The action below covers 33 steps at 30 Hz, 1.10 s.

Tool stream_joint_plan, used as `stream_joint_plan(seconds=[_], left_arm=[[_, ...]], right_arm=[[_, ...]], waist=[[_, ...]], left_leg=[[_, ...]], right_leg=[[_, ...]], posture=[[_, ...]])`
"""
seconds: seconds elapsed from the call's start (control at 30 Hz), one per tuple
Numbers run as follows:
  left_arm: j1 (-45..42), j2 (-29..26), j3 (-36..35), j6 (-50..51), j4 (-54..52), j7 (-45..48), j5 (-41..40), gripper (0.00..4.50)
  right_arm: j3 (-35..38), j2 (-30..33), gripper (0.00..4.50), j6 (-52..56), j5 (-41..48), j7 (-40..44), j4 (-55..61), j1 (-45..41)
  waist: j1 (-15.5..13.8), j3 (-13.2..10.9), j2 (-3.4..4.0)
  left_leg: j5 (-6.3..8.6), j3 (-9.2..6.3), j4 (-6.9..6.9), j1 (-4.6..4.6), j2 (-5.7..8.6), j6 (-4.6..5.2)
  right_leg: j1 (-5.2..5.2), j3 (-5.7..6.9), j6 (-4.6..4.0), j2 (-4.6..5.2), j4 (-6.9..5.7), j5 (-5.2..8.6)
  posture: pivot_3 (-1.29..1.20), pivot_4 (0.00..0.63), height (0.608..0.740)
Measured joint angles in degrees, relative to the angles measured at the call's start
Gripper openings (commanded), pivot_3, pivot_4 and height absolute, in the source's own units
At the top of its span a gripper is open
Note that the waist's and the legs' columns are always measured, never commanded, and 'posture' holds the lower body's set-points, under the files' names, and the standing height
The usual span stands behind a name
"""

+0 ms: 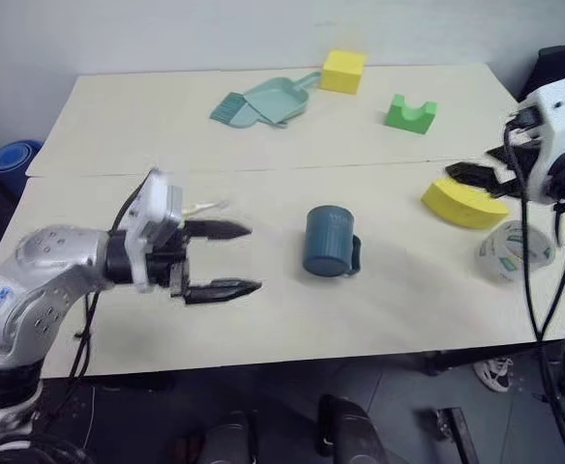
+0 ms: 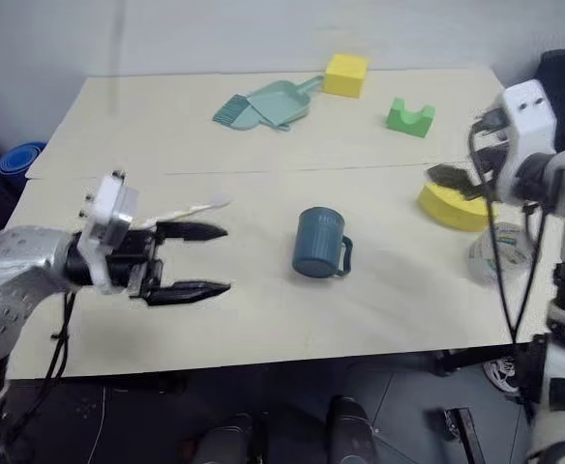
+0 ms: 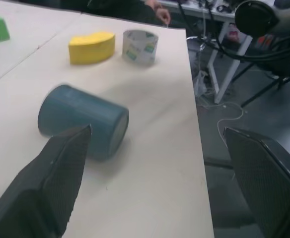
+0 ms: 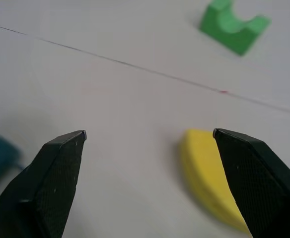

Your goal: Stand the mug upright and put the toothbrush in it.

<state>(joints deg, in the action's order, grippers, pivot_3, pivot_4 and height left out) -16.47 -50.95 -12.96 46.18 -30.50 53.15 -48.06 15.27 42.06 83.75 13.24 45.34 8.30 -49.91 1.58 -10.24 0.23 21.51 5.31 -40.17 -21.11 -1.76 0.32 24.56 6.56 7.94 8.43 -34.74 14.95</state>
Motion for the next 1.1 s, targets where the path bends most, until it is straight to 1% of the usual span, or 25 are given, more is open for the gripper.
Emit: stream_joint_plan(seconds=[0.1, 0.17, 0.23, 0.4, 0.57, 0.77, 0.93, 1.03, 1.1], left_arm=[[5.4, -0.9, -3.5, 0.7, -3.5, -1.4, -0.2, 4.50], [5.8, -1.0, -5.3, 1.0, -5.1, -2.7, -1.4, 4.50], [5.4, -1.3, -6.7, 1.5, -5.7, -3.8, -2.7, 4.50], [6.2, -2.2, -9.0, 2.3, -7.5, -5.4, -5.2, 4.50], [8.1, -2.5, -10.8, 2.7, -8.7, -7.5, -6.5, 4.50], [8.3, -3.1, -11.0, 2.7, -9.5, -8.7, -7.6, 4.50], [8.1, -3.3, -11.0, 2.4, -9.2, -8.8, -7.7, 4.50], [7.5, -3.4, -10.8, 2.3, -8.9, -8.7, -7.7, 4.50], [6.8, -3.4, -10.5, 2.1, -8.6, -8.5, -7.7, 4.50]], right_arm=[[2.7, -7.5, 4.25, 7.1, 4.3, -4.8, 3.3, 4.5], [3.1, -10.9, 4.25, 8.4, 7.4, -8.8, 3.2, 7.5], [3.2, -12.8, 4.25, 8.4, 10.1, -12.9, 3.1, 8.7], [3.0, -13.8, 4.25, 8.4, 17.3, -21.1, 1.8, 10.1], [2.6, -14.4, 4.25, 8.4, 21.2, -27.0, -2.3, 10.0], [2.5, -14.2, 4.25, 8.4, 23.3, -30.5, -5.8, 8.6], [0.0, -14.8, 4.25, 8.4, 24.5, -32.0, -6.2, 7.5], [-1.9, -15.8, 3.64, 8.4, 24.1, -32.2, -7.2, 5.9], [-3.2, -15.9, 2.98, 8.4, 23.2, -32.1, -7.8, 5.2]], waist=[[-1.0, 0.0, -0.06], [-2.0, 0.0, -0.05], [-2.4, 0.0, -0.05], [-1.7, 0.0, -0.05], [-1.2, 0.0, -0.05], [-1.3, 0.0, -0.05], [-1.2, 0.0, -0.08], [-0.8, 0.0, -0.08], [-0.6, 0.0, -0.08]], left_leg=[[0.00, -0.06, -0.09, -0.07, 0.06, 0.00], [-0.01, -0.07, -0.15, -0.15, 0.18, 0.03], [0.00, -0.01, -0.16, -0.12, 0.20, 0.03], [-0.01, 0.01, -0.08, -0.03, 0.14, 0.02], [-0.01, 0.03, -0.05, 0.00, 0.13, 0.01], [-0.01, 0.05, -0.05, 0.00, 0.13, 0.01], [-0.01, 0.05, -0.05, 0.03, 0.12, 0.01], [-0.01, 0.05, -0.02, 0.03, 0.10, 0.01], [-0.01, 0.05, -0.01, 0.03, 0.10, 0.01]], right_leg=[[-0.04, 0.03, -0.01, 0.03, 0.01, -0.01], [-0.02, -0.07, -0.01, 0.09, 0.04, -0.01], [-0.03, -0.12, 0.00, 0.08, 0.04, -0.01], [-0.02, -0.12, 0.00, 0.01, -0.01, -0.01], [-0.01, -0.12, 0.00, 0.00, -0.01, -0.01], [-0.02, -0.14, 0.00, 0.00, 0.00, -0.01], [-0.02, -0.14, 0.00, -0.01, -0.01, -0.01], [-0.01, -0.14, 0.00, -0.03, -0.02, -0.01], [-0.01, -0.14, 0.00, -0.03, -0.02, -0.01]], posture=[[0.00, 0.150, 0.740], [0.00, 0.150, 0.740], [0.00, 0.150, 0.740], [0.00, 0.150, 0.740], [0.00, 0.150, 0.740], [0.00, 0.150, 0.740], [0.00, 0.150, 0.740], [0.00, 0.150, 0.740], [0.00, 0.150, 0.740]])
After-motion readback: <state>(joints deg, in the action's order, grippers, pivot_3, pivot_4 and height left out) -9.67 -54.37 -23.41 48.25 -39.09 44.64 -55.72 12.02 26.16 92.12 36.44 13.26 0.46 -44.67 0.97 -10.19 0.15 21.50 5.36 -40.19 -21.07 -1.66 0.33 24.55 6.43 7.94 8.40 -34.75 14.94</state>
